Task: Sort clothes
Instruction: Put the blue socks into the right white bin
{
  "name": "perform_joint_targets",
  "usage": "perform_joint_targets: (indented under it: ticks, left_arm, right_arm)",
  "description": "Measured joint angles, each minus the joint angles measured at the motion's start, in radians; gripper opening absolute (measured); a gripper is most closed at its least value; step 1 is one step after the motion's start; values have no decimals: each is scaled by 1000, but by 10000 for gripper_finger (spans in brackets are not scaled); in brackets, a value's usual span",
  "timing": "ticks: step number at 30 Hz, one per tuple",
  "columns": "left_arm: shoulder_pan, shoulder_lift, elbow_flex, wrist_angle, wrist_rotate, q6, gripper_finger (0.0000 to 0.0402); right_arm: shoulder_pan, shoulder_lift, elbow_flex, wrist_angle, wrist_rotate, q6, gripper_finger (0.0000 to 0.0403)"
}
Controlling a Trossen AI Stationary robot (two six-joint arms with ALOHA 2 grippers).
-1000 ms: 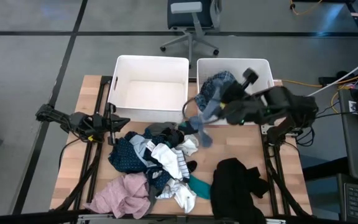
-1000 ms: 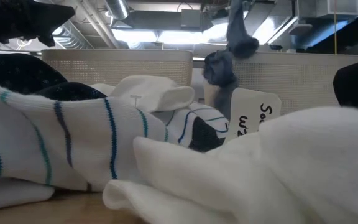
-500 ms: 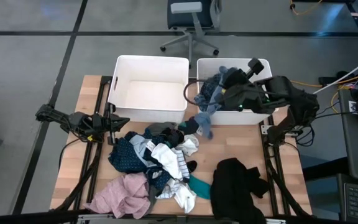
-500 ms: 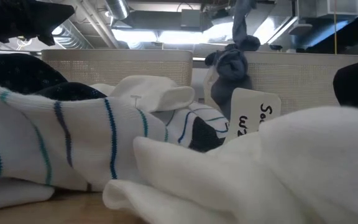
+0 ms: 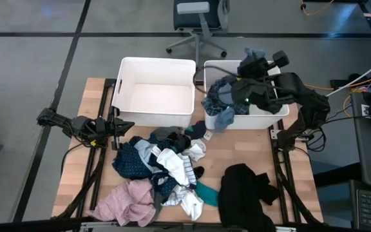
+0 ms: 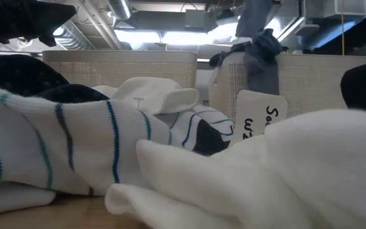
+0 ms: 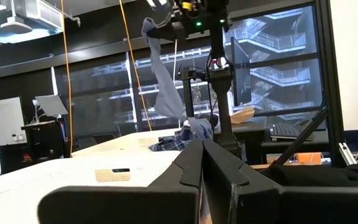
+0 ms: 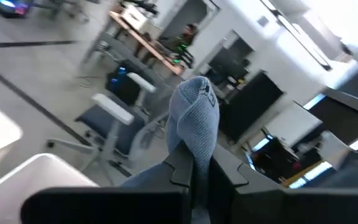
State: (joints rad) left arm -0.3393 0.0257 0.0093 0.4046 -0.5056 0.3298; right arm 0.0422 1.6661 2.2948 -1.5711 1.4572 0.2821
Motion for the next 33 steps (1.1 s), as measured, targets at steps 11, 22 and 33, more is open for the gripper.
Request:
perform_joint_targets:
  ticks: [11, 22, 33]
  left_arm:
    - [0, 0, 0, 0, 0, 19, 1]
    - [0, 0, 0, 6, 0, 19, 1]
    - [0, 0, 0, 59, 0, 47, 1]
  right_arm:
    - [-207, 6, -39, 1, -240, 112, 24]
    - [-295, 8, -417, 1, -414, 277, 24]
    - [-312, 8, -742, 130, -547, 316, 26]
